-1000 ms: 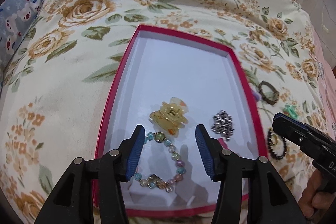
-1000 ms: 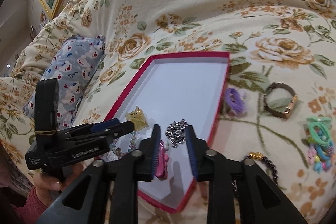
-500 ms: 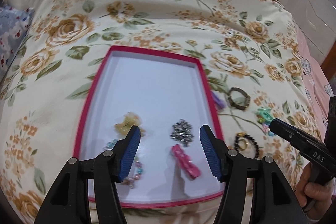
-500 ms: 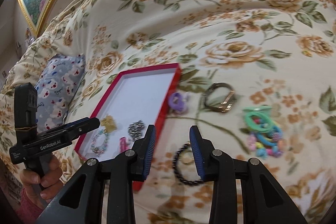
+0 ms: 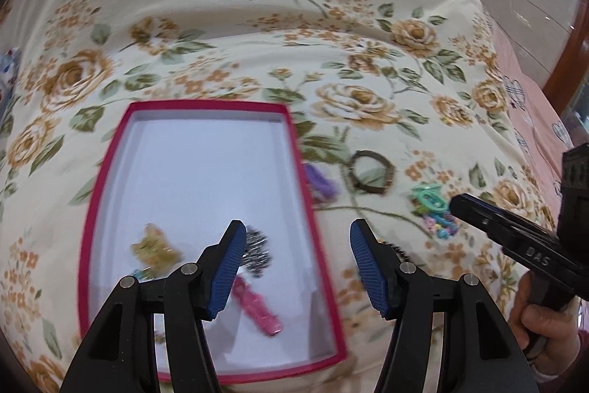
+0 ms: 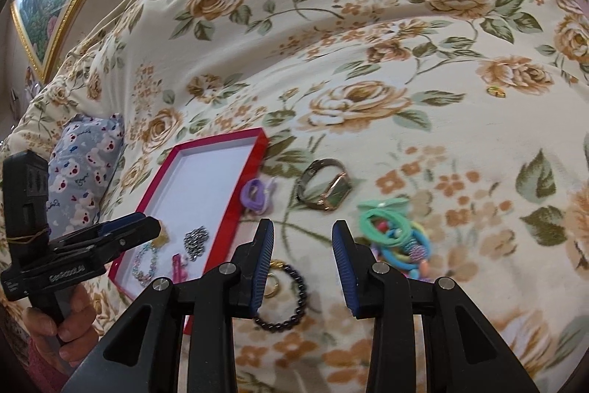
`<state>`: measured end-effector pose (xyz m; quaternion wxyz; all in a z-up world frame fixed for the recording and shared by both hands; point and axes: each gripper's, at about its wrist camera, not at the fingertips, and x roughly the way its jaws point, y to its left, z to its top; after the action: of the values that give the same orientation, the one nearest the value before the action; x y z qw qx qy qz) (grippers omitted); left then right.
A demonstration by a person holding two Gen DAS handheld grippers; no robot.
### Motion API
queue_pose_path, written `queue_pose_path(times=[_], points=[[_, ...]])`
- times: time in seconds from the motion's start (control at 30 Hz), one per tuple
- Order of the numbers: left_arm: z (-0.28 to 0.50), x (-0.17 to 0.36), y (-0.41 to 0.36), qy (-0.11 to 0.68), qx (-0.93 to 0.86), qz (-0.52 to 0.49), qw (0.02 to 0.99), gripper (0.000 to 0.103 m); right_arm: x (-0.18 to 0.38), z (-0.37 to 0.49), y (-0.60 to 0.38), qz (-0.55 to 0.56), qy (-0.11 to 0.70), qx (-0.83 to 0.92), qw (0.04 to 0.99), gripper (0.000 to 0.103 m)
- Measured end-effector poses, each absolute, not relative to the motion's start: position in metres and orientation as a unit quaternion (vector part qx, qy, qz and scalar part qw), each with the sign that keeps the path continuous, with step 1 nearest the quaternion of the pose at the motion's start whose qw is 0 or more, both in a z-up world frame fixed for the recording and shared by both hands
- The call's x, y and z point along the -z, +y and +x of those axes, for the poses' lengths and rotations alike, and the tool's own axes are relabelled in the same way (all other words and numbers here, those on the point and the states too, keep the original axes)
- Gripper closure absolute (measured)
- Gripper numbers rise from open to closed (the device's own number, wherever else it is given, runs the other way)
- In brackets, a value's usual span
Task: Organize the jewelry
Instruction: 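Grasp the purple hair tie with the left tool while the right tool grasps the wristwatch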
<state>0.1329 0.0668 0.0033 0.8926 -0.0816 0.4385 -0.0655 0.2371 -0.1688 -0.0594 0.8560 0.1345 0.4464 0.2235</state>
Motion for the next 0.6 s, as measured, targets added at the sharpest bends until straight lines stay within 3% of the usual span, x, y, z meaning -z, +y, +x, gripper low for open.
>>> queue_pose_path(times=[0.6], points=[[0.223, 0.058, 0.017, 0.51, 0.088, -0.105, 0.849, 0.046, 0.08, 0.279, -0.182, 0.136, 0.466, -0.218, 0.847, 0.068]])
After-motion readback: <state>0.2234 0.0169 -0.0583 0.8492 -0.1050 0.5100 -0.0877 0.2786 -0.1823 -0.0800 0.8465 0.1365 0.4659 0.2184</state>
